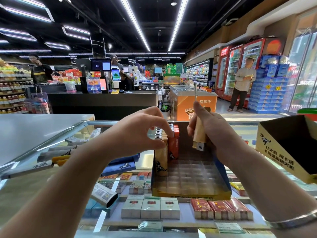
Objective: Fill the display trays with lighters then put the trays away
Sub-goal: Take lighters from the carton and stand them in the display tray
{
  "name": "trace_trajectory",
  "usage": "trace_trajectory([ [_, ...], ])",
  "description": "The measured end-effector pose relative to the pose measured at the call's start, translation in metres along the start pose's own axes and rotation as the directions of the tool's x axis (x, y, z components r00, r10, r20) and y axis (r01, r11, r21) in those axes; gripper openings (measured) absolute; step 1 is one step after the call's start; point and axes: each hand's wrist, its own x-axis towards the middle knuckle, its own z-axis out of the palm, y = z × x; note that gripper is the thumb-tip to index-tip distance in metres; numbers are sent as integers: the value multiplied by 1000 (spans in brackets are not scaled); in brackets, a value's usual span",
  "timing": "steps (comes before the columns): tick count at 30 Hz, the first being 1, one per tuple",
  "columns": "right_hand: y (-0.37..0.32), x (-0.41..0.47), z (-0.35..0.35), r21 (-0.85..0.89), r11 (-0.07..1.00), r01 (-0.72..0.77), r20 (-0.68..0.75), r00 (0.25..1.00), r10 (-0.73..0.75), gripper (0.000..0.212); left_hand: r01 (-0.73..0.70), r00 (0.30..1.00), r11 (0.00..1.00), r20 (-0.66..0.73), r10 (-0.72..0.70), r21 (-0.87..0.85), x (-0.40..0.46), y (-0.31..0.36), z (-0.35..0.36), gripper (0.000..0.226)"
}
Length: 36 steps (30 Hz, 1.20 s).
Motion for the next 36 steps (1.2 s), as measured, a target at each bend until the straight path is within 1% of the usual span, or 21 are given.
trace_trajectory([
  [2, 0, 1, -2, -8, 1000, -9, -60, 998, 8, 53, -8, 1000, 999, -17, 7, -48, 1, 2, 1, 22],
  [3, 0, 1, -3, 3, 1000, -4, -63, 998, 4, 52, -16, 999, 997, -46, 13, -72, 1, 3, 3, 19],
  [5, 0, 0, -4, 65, 998, 18, -11, 1000, -18, 47, -32, 992, 995, -125, 20, -98, 3, 6, 6, 18],
  [7, 1, -2, -4, 133, 990, 47, 59, 997, -56, 41, -28, 985, 993, -174, 8, -113, 5, 9, 12, 29],
  [10, 1, -3, -3, 222, 971, 86, 112, 987, -113, 32, 45, 987, 992, -145, -62, -117, 7, 11, 21, 38],
  [12, -1, -3, -2, 295, 952, 85, 134, 983, -129, 27, 94, 985, 976, -125, -120, -196, 8, 10, 25, 36],
  [14, -2, -3, -3, 372, 925, 81, 145, 979, -144, 20, 100, 977, 951, -152, -149, -292, 9, 8, 27, 25],
  [16, -2, -2, -4, 424, 902, 83, 163, 973, -166, 13, 77, 964, 919, -206, -168, -387, 11, 7, 25, 20],
  [19, -1, -1, -4, 434, 896, 100, 200, 958, -204, 7, 21, 944, 860, -274, -186, -510, 11, 8, 20, 23],
  [21, -1, -1, -3, 402, 909, 110, 231, 948, -217, 8, -30, 928, 829, -323, -184, -558, 11, 10, 18, 24],
  [24, -1, -2, -3, 333, 933, 138, 243, 943, -227, 6, -89, 907, 809, -383, -176, -582, 11, 12, 15, 25],
  [25, -2, -2, -4, 302, 940, 161, 221, 947, -233, 5, -101, 900, 804, -399, -177, -586, 10, 12, 12, 25],
  [27, -2, 0, -6, 214, 951, 225, 117, 960, -254, 13, -118, 895, 794, -409, -175, -597, 8, 11, 6, 22],
  [29, -1, 2, -7, 116, 949, 292, -26, 956, -291, 18, -114, 913, 810, -382, -143, -576, 5, 10, 0, 21],
  [31, 1, 4, -7, -30, 941, 337, -129, 932, -338, 17, -86, 940, 862, -326, -95, -499, 2, 9, -5, 22],
  [33, 4, 7, -9, -146, 938, 314, -165, 927, -336, 14, -47, 960, 908, -271, -75, -417, -1, 8, -9, 22],
  [36, 11, 12, -11, -199, 960, 196, -138, 964, -225, 9, -4, 986, 930, -158, -58, -367, -4, 4, -17, 24],
])
